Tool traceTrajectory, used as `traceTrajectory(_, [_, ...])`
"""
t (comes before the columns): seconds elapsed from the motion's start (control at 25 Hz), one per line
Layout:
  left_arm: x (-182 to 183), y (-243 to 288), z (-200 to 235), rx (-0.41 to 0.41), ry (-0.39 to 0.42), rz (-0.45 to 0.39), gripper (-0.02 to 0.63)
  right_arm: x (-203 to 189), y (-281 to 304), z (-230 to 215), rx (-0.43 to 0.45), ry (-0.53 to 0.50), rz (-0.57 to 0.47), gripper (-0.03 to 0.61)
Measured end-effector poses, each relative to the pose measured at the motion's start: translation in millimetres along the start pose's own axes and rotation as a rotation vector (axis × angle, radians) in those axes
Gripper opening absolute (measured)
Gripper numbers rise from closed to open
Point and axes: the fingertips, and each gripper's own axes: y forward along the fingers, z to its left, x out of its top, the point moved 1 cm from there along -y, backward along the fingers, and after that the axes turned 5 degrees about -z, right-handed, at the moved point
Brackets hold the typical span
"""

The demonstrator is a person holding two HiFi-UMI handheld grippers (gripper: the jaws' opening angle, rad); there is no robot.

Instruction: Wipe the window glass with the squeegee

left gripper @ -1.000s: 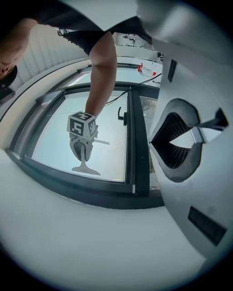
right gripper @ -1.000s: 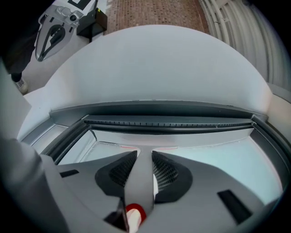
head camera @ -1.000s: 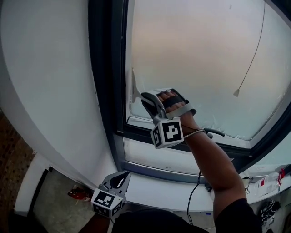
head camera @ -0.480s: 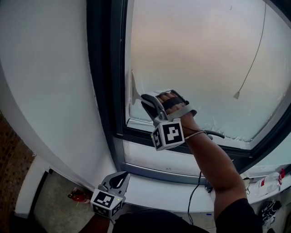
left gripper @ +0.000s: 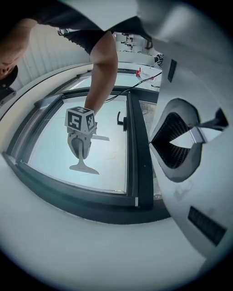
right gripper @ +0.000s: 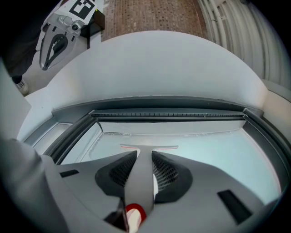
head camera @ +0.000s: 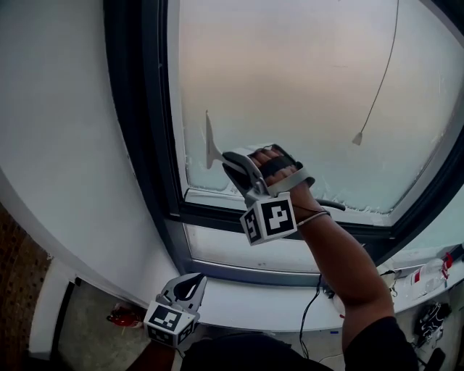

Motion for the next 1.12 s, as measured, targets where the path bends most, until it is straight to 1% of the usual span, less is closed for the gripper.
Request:
traceTrajectory(0.12, [7.9, 6.0, -8.0, -0.009, 0.001, -0.006, 0.001, -15.3, -13.2, 1.4, 0.001, 0.008, 0.028, 0.091])
traceTrajectory(0.24, [5.2, 12.6, -18.1, -0.037, 0.003, 0.013, 0.0, -32.0, -29.4, 1.6, 0.0, 0.019, 0.057, 0.091])
traceTrajectory(0.64, [9.2, 39.8, -56.8, -0.119, 0.015, -0.005, 0.0, -77.0, -86.5, 3.4, 0.017, 0.014, 0.127, 0.091])
traceTrajectory(0.84, [7.4, 49.4, -73.3, -0.149, 0.013, -0.001, 0.0, -95.3, -111.0, 5.0, 0.022, 0.015, 0.161, 0.091])
traceTrajectory(1.0, [3.9, 55.8, -88.3, -0.199, 0.027, -0.01, 0.001, -107.8, -127.8, 5.3, 0.022, 0.021, 0.184, 0.092])
traceTrajectory(1.12, [4.3, 60.1, -95.2, -0.211, 0.029, -0.012, 0.002, -117.2, -140.0, 7.0, 0.024, 0.017, 0.201, 0.091])
